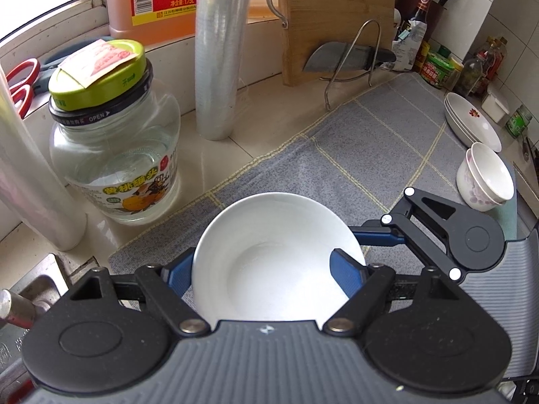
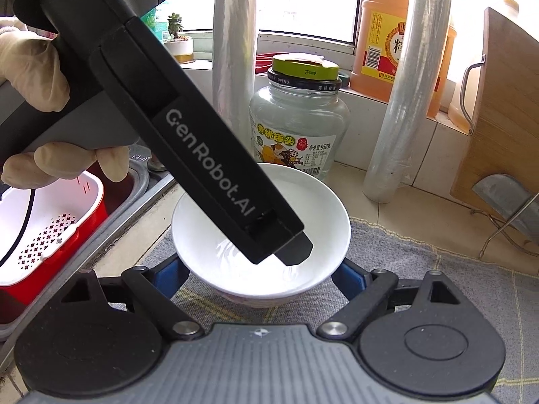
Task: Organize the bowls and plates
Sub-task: 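Carry the pink-flowered bowl with both grippers over the nested bowls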
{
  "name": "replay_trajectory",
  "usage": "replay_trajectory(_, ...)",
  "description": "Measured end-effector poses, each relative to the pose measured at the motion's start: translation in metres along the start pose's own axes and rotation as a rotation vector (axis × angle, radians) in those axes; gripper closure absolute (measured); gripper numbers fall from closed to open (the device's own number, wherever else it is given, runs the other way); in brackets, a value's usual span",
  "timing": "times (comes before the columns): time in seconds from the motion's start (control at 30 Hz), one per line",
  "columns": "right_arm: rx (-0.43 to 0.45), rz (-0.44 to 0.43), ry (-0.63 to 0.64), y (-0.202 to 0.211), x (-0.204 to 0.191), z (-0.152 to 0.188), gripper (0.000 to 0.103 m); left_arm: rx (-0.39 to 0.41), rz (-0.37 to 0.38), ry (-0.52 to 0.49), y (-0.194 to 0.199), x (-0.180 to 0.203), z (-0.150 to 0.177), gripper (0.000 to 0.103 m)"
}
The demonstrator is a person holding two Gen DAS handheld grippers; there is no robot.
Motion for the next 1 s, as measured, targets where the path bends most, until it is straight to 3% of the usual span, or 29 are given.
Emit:
replay_trajectory(0.57,0.03,0.068,-0.034,0.063,0.018,0.023,0.01,0.015,0.012,-0.1,0.016,0.071,-0.006,0.021)
replay_trajectory(1.0,0.041,0.155,-0.089,0.114,0.064,0.055,0.01,0.022,0.057,-0.196,0.004,0.146,-0.026,0.02)
Point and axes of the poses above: each gripper's, at about its wrist camera, not at the fingertips, and y roughly against the way its jaws point, x to its right, z to its underside, the point moved 8 cm from there along -y, roughly the way its jaws point
